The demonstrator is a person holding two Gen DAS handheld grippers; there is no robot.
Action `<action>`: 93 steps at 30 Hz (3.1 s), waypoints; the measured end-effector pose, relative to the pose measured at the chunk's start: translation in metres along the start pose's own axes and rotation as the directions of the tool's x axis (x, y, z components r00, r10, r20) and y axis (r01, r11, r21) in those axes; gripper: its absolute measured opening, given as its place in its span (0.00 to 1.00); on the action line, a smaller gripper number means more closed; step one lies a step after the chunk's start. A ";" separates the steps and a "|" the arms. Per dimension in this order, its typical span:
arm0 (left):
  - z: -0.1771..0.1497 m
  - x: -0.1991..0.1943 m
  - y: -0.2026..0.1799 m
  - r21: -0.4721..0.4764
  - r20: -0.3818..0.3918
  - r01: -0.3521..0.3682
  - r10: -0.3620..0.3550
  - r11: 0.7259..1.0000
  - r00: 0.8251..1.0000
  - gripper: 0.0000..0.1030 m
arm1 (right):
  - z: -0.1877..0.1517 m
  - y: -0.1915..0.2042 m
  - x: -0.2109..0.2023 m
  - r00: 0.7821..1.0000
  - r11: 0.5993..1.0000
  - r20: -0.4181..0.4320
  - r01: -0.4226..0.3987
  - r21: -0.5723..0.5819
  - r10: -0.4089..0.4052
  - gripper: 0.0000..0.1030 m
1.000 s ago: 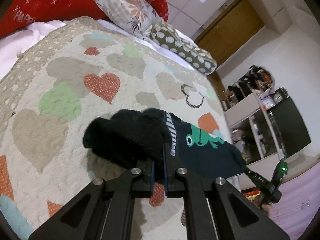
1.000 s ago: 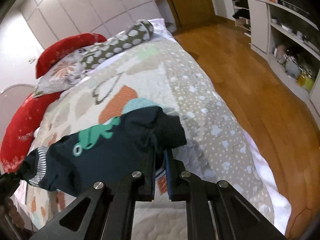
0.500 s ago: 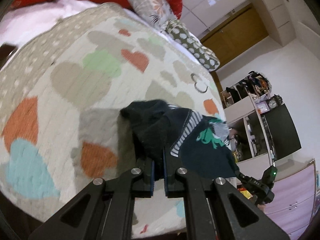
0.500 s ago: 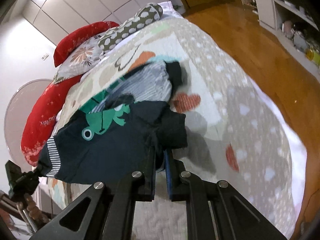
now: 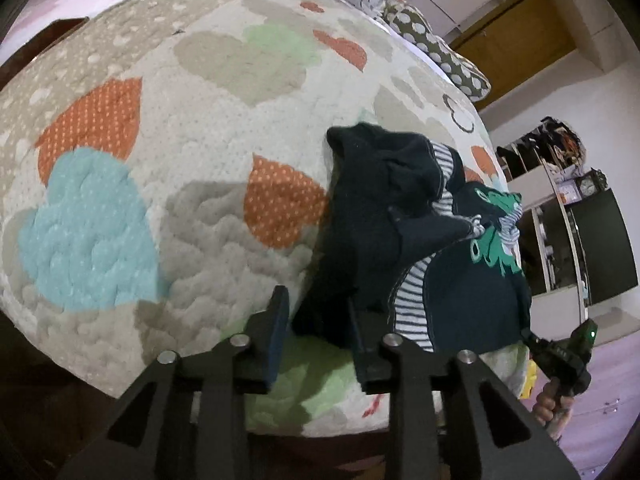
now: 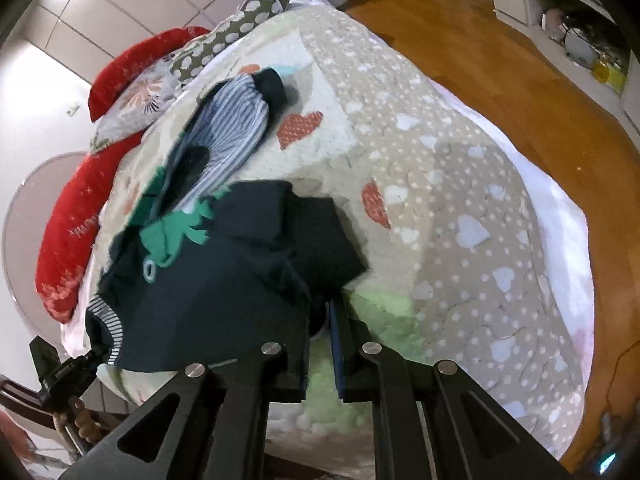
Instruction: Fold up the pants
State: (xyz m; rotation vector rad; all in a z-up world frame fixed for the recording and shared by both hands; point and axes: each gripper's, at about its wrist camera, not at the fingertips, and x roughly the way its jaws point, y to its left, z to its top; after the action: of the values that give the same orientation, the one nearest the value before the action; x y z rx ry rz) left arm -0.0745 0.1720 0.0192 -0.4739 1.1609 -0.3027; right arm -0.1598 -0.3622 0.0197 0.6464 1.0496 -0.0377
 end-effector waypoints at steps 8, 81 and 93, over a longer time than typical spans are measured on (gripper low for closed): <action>0.011 -0.055 0.011 0.069 0.134 0.025 -0.034 0.997 0.990 0.36 | 0.018 0.014 -0.032 0.991 0.992 0.108 0.091 -0.086 -0.082 0.49; 0.078 0.026 -0.088 0.124 0.045 0.078 -0.084 0.989 0.995 0.57 | 0.229 0.111 0.077 0.986 0.983 0.120 -0.134 0.123 0.119 0.05; 0.064 0.019 -0.079 0.078 0.072 0.115 -0.121 0.990 0.990 0.57 | 0.190 0.076 0.043 0.981 0.988 0.115 -0.156 0.016 0.153 0.38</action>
State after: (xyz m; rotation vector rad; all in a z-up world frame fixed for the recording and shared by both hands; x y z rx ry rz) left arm -0.0066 0.1083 0.0642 -0.4863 1.0459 -0.4251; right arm 0.0382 -0.3858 0.0841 0.7384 0.8884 0.0479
